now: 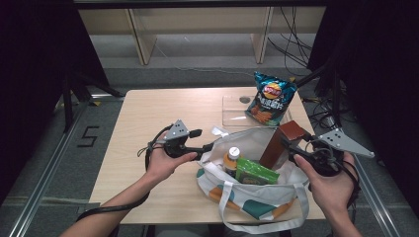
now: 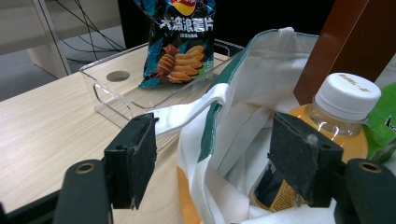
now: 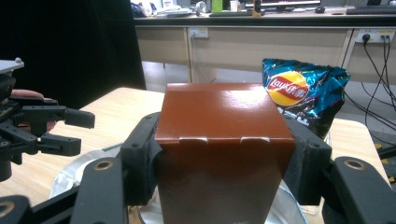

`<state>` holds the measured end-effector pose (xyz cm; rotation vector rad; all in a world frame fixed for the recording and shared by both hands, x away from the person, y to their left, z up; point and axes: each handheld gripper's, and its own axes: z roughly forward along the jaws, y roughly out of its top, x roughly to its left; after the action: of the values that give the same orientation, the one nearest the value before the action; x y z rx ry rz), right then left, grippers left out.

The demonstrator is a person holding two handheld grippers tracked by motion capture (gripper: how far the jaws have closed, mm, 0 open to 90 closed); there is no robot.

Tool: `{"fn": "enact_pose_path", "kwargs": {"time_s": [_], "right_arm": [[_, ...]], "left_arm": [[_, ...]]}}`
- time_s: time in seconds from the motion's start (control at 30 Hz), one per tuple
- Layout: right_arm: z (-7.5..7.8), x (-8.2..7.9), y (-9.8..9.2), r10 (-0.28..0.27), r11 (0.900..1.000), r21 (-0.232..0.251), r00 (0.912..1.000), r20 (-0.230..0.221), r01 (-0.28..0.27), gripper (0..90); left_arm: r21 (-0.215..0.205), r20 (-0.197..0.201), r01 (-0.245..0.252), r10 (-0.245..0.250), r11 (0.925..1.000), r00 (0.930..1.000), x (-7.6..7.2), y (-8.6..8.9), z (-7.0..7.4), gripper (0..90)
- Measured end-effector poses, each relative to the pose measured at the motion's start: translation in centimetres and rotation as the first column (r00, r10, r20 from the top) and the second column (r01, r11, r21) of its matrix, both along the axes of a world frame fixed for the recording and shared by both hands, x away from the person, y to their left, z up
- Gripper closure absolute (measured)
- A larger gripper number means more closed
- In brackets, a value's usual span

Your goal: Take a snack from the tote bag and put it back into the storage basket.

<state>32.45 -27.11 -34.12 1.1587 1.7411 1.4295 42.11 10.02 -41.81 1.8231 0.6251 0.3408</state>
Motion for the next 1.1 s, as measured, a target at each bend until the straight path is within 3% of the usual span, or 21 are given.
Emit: {"fn": "enact_pose_path", "kwargs": {"time_s": [0.2, 0.53, 0.57, 0.67, 0.77, 0.97, 1.1], "right_arm": [[0.6, 0.0, 0.0, -0.011, 1.0, 0.021, 0.9999, -0.009, 0.011, 39.5], [1.7, 0.2, -0.2, -0.011, 1.0, 0.016, 0.9993, 0.037, 0.011, 39.5], [1.8, 0.2, -0.1, -0.015, 0.999, 0.036, 0.9997, 0.022, 0.014, 39.5], [1.9, 0.3, -0.3, -0.01, 1.0, 0.018, 0.9991, 0.041, 0.009, 39.5], [2.1, 0.3, -0.3, -0.018, 0.999, 0.032, 0.9995, 0.028, 0.017, 39.6], [2.7, 0.5, -0.3, -0.015, 1.0, 0.023, 0.9982, 0.057, 0.013, 39.5], [3.2, 0.5, -0.2, -0.016, 0.999, 0.035, 0.9985, 0.053, 0.015, 39.5]], "left_arm": [[0.0, 0.002, -0.003, 0.003, 1.0, 1.0, 0.0, 0.1, 0.1, 31.4], [0.005, 0.014, 0.011, -0.011, 0.9999, 0.9998, 0.1, 0.0, 0.0, 31.4], [0.001, 0.008, 0.006, -0.006, 1.0, 1.0, 0.1, 0.0, 0.0, 31.4], [-0.003, 0.006, 0.002, -0.002, 1.0, 1.0, 0.1, 0.0, 0.0, 31.4], [-0.001, 0.005, 0.004, -0.004, 1.0, 1.0, 0.1, 0.0, 0.0, 31.4], [0.0, 0.001, -0.002, 0.002, 1.0, 1.0, 0.0, 0.0, 0.0, 31.4], [-0.001, 0.001, -0.001, 0.001, 1.0, 1.0, 0.0, 0.1, 0.0, 31.4]]}}
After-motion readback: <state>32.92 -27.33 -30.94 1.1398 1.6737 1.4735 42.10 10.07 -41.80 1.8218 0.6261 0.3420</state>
